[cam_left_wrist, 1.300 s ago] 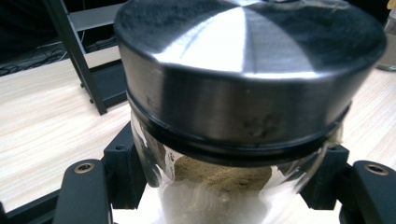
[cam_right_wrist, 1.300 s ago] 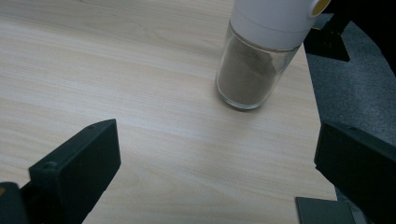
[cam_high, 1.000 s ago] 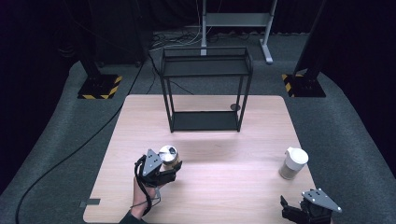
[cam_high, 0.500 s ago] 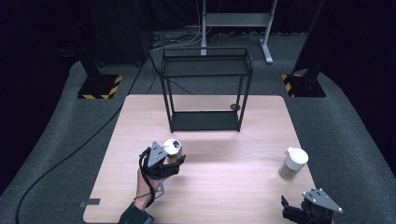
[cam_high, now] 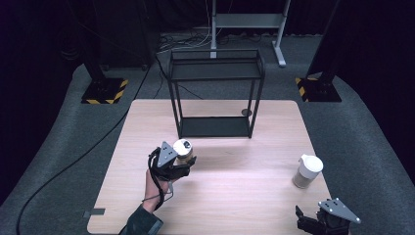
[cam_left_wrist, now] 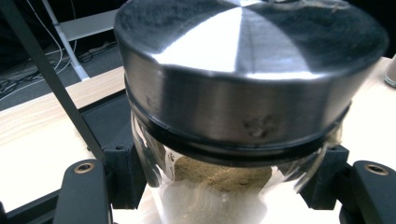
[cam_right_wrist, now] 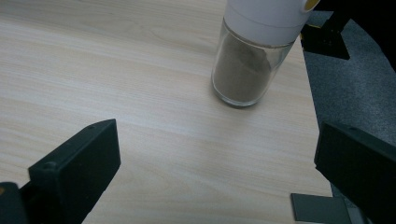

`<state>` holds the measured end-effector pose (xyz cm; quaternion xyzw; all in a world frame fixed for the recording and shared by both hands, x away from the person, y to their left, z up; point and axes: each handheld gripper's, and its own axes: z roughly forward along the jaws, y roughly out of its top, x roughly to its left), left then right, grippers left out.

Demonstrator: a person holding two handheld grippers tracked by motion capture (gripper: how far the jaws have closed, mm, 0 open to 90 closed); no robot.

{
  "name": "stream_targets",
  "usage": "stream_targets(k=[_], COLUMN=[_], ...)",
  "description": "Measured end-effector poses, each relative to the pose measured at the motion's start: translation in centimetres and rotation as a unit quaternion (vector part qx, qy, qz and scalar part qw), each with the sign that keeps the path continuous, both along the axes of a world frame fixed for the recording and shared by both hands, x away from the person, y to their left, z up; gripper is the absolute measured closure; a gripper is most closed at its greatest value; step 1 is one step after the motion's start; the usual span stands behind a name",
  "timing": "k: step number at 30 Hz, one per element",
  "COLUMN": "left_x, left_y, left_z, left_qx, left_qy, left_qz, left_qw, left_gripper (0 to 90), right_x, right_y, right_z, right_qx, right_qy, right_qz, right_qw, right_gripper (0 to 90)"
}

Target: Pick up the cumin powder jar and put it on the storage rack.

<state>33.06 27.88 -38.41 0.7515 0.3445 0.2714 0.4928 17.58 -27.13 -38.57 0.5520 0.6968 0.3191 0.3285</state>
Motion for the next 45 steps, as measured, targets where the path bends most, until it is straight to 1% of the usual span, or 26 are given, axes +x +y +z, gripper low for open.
stream_targets(k=[7, 17, 26, 31, 38, 45], left_x=[0.8, 2.3, 3.2, 3.6, 4.6, 5.5], left_y=[0.0, 0.4, 0.4, 0.4, 0.3, 0.3], left_z=[0.5, 1.1, 1.5, 1.6, 2.0, 2.4], left_qx=[0.003, -0.005, -0.004, -0.006, -0.001, -0.003], left_qy=[0.0, 0.006, 0.007, 0.009, 0.01, 0.01], left_qz=[-0.002, -0.005, -0.007, -0.007, -0.005, -0.001], left_qw=[1.0, 1.0, 0.9999, 0.9999, 0.9999, 0.9999], left_gripper=[30.9, 30.8, 30.8, 30.8, 30.8, 30.8], right_x=[-0.1, 0.1, 0.1, 0.1, 0.1, 0.1], right_y=[-0.2, -0.2, -0.2, -0.3, -0.2, -0.2], right_z=[0.1, -0.1, -0.1, -0.1, -0.1, -0.1], right_qx=[0.0, 0.0, -0.002, -0.002, -0.003, -0.004], right_qy=[-0.001, 0.004, 0.006, 0.006, 0.006, 0.007], right_qz=[-0.002, -0.002, -0.002, -0.003, -0.003, -0.001], right_qw=[1.0, 1.0, 1.0, 1.0, 1.0, 1.0], right_gripper=[0.0, 0.0, 0.0, 0.0, 0.0, 0.0])
